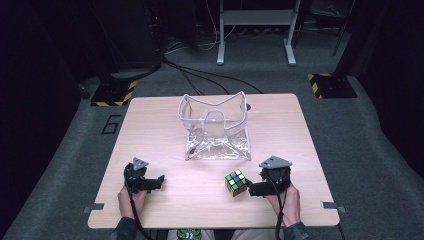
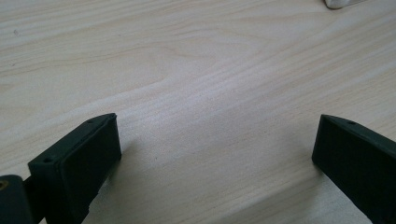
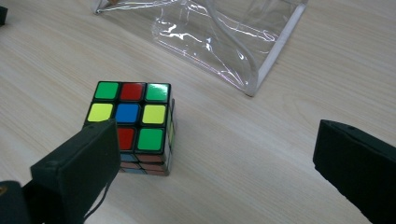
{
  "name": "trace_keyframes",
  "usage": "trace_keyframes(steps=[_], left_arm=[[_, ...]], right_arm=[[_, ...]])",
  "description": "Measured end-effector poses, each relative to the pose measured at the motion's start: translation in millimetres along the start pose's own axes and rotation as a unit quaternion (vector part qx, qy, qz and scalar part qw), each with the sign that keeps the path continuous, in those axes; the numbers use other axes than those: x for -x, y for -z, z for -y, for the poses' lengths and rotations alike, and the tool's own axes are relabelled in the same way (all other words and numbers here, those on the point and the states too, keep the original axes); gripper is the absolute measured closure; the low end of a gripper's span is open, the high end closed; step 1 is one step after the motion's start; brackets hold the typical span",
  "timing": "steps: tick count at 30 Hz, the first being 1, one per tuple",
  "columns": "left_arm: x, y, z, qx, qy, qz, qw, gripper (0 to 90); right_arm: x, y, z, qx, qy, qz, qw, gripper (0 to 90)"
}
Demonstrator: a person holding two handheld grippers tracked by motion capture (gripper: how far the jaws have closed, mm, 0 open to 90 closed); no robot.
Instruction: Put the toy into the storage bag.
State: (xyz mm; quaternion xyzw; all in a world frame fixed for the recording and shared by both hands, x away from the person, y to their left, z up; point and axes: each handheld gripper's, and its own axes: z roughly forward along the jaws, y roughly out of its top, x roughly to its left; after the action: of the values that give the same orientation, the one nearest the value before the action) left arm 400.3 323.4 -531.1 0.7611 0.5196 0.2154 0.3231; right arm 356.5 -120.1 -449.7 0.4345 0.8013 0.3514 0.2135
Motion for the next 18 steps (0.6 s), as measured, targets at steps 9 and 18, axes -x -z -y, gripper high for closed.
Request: trace_keyframes(steps=[9, 18], left_arm=[[0.0, 0.0, 0.0, 0.0, 0.0, 0.0, 1.0, 1.0], [0.0, 0.0, 0.0, 0.0, 0.0, 0.0, 1.0, 1.0]], right_arm=[[-12.4, -2.9, -8.4, 0.0, 0.014, -0.012, 0.9998, 0.3], [-21.7, -7.6, -11.9, -0.005, 0.029, -0.024, 0.9993, 0.5]])
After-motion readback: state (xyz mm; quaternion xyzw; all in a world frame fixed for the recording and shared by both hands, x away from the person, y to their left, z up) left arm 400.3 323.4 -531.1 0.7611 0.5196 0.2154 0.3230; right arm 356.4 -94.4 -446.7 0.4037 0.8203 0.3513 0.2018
